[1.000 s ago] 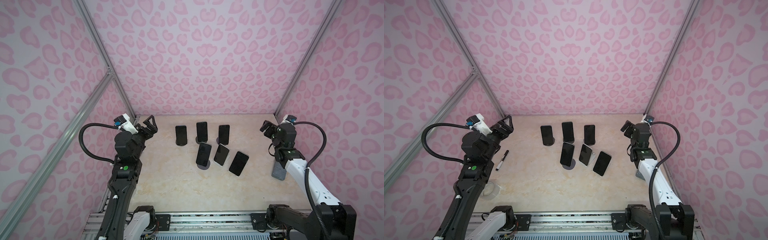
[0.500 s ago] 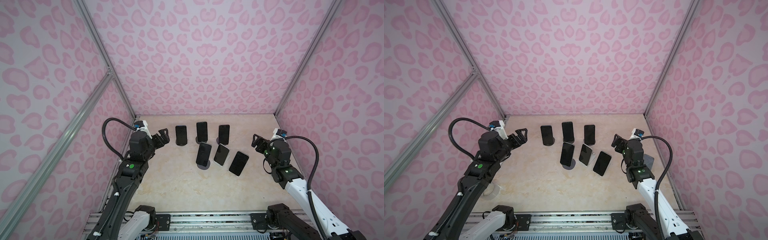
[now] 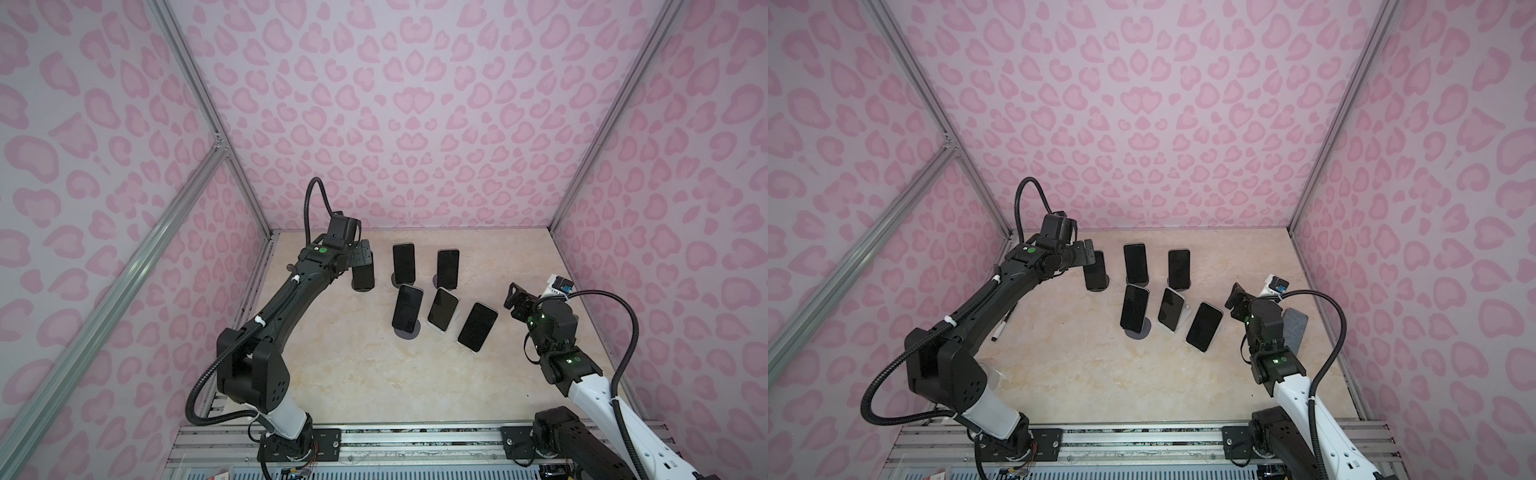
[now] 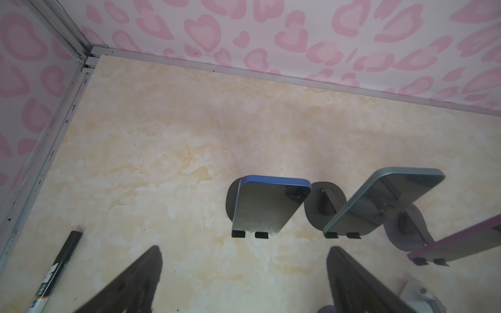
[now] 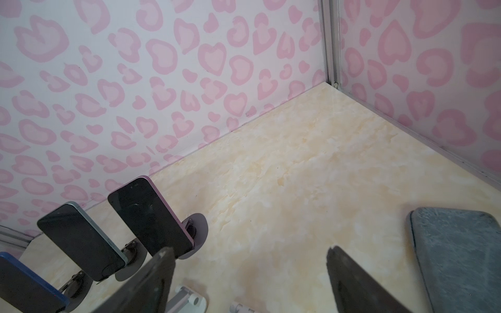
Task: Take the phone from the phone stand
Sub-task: 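Reach the left gripper to the blue-edged phone while the right arm lifts, then close the left gripper on the top edge of the blue-edged phone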
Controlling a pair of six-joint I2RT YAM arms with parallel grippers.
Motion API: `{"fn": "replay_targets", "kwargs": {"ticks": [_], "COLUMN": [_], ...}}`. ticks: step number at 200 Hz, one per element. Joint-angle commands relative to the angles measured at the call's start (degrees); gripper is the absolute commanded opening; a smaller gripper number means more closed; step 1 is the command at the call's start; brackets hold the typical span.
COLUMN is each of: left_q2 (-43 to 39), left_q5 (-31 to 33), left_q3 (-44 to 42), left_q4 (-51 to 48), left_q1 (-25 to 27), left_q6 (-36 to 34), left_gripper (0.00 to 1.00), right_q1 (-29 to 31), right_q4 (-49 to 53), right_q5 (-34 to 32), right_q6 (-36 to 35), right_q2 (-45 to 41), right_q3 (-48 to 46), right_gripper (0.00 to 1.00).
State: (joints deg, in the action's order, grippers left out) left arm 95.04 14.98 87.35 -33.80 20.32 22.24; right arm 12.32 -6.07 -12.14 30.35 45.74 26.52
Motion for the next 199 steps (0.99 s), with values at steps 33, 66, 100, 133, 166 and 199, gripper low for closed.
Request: {"fn": "replay_targets", "kwargs": {"ticks": [33,66,100,133,166,199], "left_q2": [5.7,7.15,7.99,7.43,8.56,9.25], "left_q5": [-0.76,-2.1,-0.42,1.51,0.52,1.16], "left_q3": [2.03,1.6,0.02,-3.21,-4.44,-5.24], "left_q4": [1.9,5.14,7.38,10.5,12.53,14.02], "left_q1": [1.42,2.19,2.27,2.45,2.47,2.45], "left_q6": [-3.55,-3.36,-1.78,-0.75,-0.96,-1.15], "left_gripper": [0.98,0.98,0.98,0.98,0.97,0.98], "right_q1": [0.51,0.6,0.69,0.69,0.78,0.86], "right_q4": [-0.75,-0.36,0.0,0.34,0.27,0.68], "right_q5": [-0.47,0.01,-0.35,-0.95,-0.71,-1.14], "right_q6": [-0.08,-0.29,-0.82,-0.75,-0.84,-1.37], "right_q2": [-1.46,-0.47,-0.56,-0.91,-0.47,-0.28], "right_q3": [-0.38,0.1,0.37,0.21,0.31,0.57], "right_gripper": [0.93,0.94,0.95,0.99,0.99,0.99]}}
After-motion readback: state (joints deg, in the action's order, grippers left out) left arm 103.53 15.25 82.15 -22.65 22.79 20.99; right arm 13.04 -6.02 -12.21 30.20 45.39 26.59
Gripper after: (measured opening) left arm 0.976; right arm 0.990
